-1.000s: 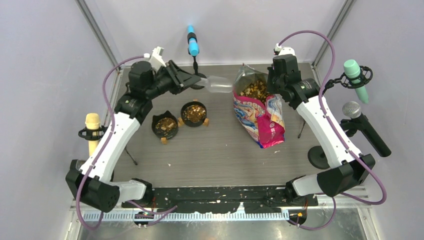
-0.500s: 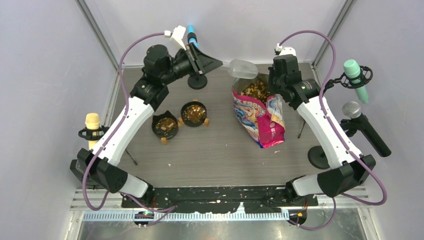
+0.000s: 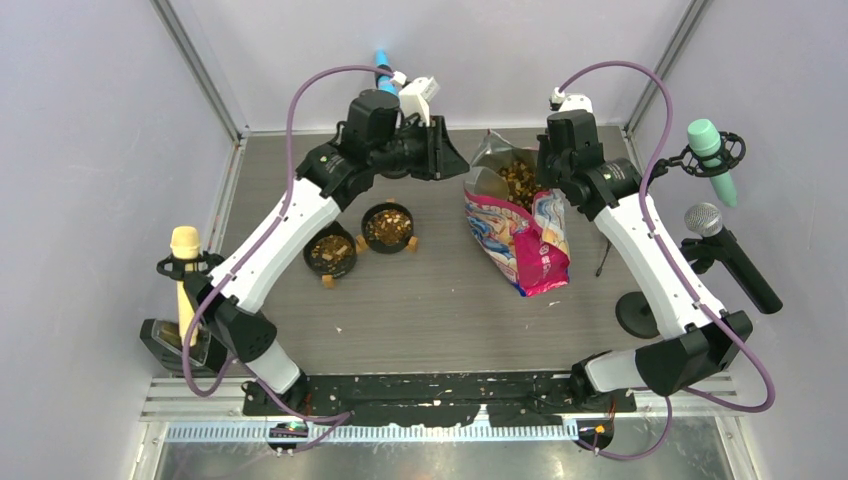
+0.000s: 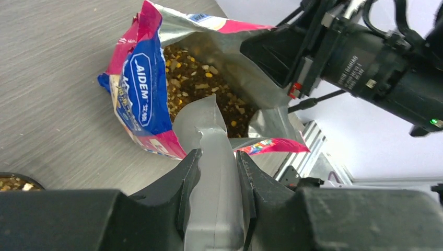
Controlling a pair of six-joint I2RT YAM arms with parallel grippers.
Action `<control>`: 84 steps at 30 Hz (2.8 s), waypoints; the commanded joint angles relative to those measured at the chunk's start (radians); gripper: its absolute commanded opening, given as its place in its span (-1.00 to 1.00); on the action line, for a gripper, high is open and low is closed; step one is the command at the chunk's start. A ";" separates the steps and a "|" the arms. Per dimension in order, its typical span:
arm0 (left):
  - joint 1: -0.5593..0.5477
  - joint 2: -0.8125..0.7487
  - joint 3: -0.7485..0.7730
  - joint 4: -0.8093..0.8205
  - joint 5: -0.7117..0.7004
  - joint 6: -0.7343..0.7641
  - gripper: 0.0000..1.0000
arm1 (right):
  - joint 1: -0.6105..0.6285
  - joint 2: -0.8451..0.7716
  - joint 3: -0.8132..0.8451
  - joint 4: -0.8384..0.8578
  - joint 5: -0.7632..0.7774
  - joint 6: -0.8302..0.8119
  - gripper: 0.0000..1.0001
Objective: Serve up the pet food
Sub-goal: Collect the pet food from the pet food bag.
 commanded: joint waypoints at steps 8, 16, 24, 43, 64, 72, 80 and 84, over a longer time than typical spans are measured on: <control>-0.072 0.331 0.434 -0.185 -0.071 0.172 -1.00 | 0.000 -0.056 -0.010 -0.004 0.013 0.005 -0.90; -0.097 0.446 0.497 -0.158 -0.010 0.173 -1.00 | 0.000 -0.054 -0.011 -0.004 0.012 0.006 -0.90; -0.121 0.500 0.467 -0.105 0.023 0.169 -1.00 | 0.000 -0.055 -0.016 -0.004 0.011 0.010 -0.90; -0.103 0.552 0.458 -0.001 0.292 -0.071 -1.00 | 0.000 -0.065 -0.020 -0.003 0.022 0.007 -0.90; -0.041 0.479 0.254 0.539 0.550 -0.638 -1.00 | 0.000 -0.077 -0.022 -0.003 0.056 0.001 -0.90; -0.030 0.417 0.216 0.525 0.533 -0.686 -1.00 | 0.000 -0.082 -0.022 -0.004 0.070 0.009 -0.90; -0.006 0.320 0.166 0.445 0.480 -0.655 -1.00 | 0.000 -0.081 -0.024 -0.006 0.076 0.017 -0.90; 0.003 0.278 0.175 0.355 0.439 -0.596 -1.00 | 0.001 -0.078 -0.026 -0.007 0.077 0.019 -0.90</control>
